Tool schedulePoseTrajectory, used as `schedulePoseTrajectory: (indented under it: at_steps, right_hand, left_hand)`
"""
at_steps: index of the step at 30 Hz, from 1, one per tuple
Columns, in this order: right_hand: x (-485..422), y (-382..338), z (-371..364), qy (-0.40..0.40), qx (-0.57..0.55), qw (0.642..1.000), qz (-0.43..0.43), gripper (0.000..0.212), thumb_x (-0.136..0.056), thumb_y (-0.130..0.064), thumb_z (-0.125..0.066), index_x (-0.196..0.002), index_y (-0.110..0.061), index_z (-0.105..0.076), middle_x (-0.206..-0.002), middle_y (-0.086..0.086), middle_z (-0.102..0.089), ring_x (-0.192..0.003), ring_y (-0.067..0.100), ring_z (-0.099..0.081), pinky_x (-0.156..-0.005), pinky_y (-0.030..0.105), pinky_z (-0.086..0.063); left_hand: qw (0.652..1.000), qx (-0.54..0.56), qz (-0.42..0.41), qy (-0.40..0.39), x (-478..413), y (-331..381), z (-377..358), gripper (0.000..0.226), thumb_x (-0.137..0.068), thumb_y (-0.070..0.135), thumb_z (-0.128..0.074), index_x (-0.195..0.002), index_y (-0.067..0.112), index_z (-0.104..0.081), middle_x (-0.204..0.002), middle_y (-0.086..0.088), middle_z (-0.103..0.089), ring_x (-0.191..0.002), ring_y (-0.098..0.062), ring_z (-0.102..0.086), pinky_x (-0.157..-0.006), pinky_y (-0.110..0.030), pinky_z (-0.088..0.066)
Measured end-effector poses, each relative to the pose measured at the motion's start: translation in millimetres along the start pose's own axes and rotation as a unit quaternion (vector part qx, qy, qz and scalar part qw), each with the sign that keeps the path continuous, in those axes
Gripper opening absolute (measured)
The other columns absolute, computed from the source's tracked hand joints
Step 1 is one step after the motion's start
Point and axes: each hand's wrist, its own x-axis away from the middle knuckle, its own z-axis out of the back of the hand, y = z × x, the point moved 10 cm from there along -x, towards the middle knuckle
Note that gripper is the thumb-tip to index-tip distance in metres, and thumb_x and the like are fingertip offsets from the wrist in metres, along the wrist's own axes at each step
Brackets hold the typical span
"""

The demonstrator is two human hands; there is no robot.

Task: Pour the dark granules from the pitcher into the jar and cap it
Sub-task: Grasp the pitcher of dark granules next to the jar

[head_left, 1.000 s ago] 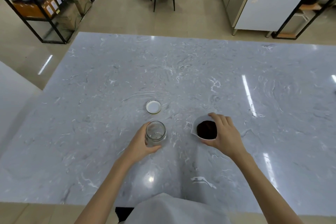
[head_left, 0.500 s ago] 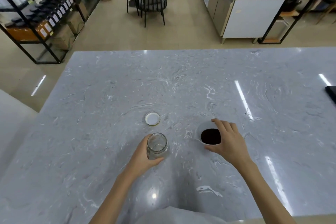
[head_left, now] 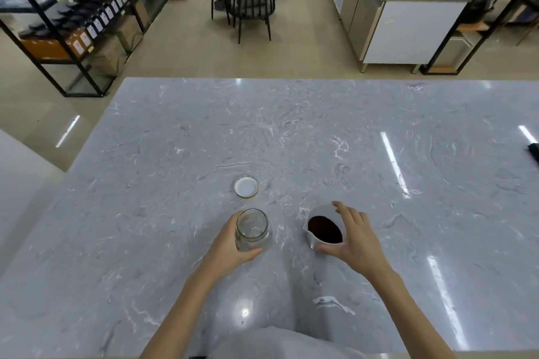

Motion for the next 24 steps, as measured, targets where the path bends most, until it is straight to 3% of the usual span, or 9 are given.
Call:
schedulePoseTrajectory:
  at_steps: [4,7,10,13,15,18,21,24]
  right_hand:
    - [4.6,3.2,-12.2,-0.047,-0.042,0.998,0.012,0.124,-0.060,-0.077,-0.071,-0.157,-0.033,-0.007,-0.156,-0.001,-0.029,-0.139,0.022,-0.027,-0.111,0.040,-0.034]
    - [12.9,17.0,-12.2,-0.042,-0.105,0.994,-0.002,0.134,-0.054,-0.081,-0.071,-0.154,-0.044,0.012,-0.162,-0.005,-0.006,-0.146,0.018,-0.010,-0.117,0.044,-0.020]
    - [29.8,42.9,-7.3,0.014,-0.186,0.981,-0.050,0.130,-0.055,-0.070,-0.079,-0.153,-0.049,0.004,-0.150,-0.004,-0.019,-0.139,0.022,-0.027,-0.115,0.042,-0.029]
    - [46.9,55.9,-17.4,0.031,-0.289,0.953,-0.088,0.113,-0.057,-0.051,-0.085,-0.144,-0.058,-0.013,-0.128,-0.005,-0.044,-0.117,0.006,-0.052,-0.109,0.041,-0.045]
    - [51.2,52.6,-30.2,0.018,-0.321,0.943,-0.090,0.109,-0.061,-0.042,-0.086,-0.143,-0.058,-0.016,-0.130,-0.011,-0.050,-0.116,-0.002,-0.056,-0.109,0.039,-0.045]
    - [49.5,44.2,-44.4,0.008,-0.352,0.931,-0.092,0.116,-0.066,-0.039,-0.086,-0.149,-0.055,-0.006,-0.146,-0.019,-0.041,-0.126,-0.013,-0.047,-0.107,0.024,-0.042]
    - [42.6,42.1,-55.7,0.006,-0.389,0.916,-0.096,0.123,-0.067,-0.040,-0.089,-0.151,-0.055,0.000,-0.156,-0.021,-0.031,-0.130,-0.013,-0.044,-0.099,0.009,-0.043]
    - [36.1,40.7,-60.8,0.002,-0.406,0.909,-0.089,0.127,-0.062,-0.047,-0.091,-0.148,-0.061,0.001,-0.155,-0.034,-0.024,-0.131,-0.008,-0.045,-0.101,0.015,-0.044]
  left_hand:
    - [1.000,-0.004,-0.003,0.002,-0.2,-1.2,-0.3,0.093,-0.074,0.022,-0.094,-0.150,0.023,-0.041,-0.140,0.003,-0.059,-0.123,-0.018,-0.061,-0.103,-0.038,-0.049]
    - [1.000,-0.005,-0.001,0.000,-0.3,-3.3,-0.6,0.092,-0.074,0.024,-0.093,-0.150,0.027,-0.041,-0.139,0.006,-0.059,-0.114,-0.009,-0.060,-0.099,-0.032,-0.049]
    - [1.000,-0.011,-0.001,-0.002,-0.7,-4.0,-0.3,0.092,-0.074,0.026,-0.093,-0.149,0.030,-0.040,-0.137,0.008,-0.059,-0.099,-0.001,-0.057,-0.091,-0.022,-0.047]
    - [1.000,-0.013,0.003,0.000,-0.4,-7.0,-0.9,0.094,-0.074,0.025,-0.093,-0.151,0.027,-0.039,-0.139,0.006,-0.058,-0.109,-0.010,-0.059,-0.090,-0.022,-0.046]
    - [1.000,-0.016,0.001,0.000,-0.7,-7.4,-1.2,0.092,-0.074,0.026,-0.093,-0.149,0.030,-0.040,-0.136,0.008,-0.059,-0.097,-0.002,-0.058,-0.086,-0.018,-0.045]
    - [1.000,-0.016,-0.003,-0.003,-1.0,-7.8,-1.4,0.088,-0.074,0.029,-0.092,-0.146,0.037,-0.041,-0.135,0.013,-0.059,-0.094,0.006,-0.057,-0.082,-0.013,-0.045]
    - [1.000,-0.012,0.001,-0.002,-0.6,-8.2,-0.1,0.088,-0.074,0.029,-0.091,-0.145,0.039,-0.041,-0.135,0.014,-0.059,-0.100,0.004,-0.058,-0.081,-0.009,-0.045]
    - [1.000,-0.010,0.007,-0.001,-0.4,-9.2,-0.8,0.091,-0.074,0.027,-0.092,-0.149,0.032,-0.040,-0.139,0.009,-0.057,-0.116,-0.008,-0.059,-0.089,-0.018,-0.046]
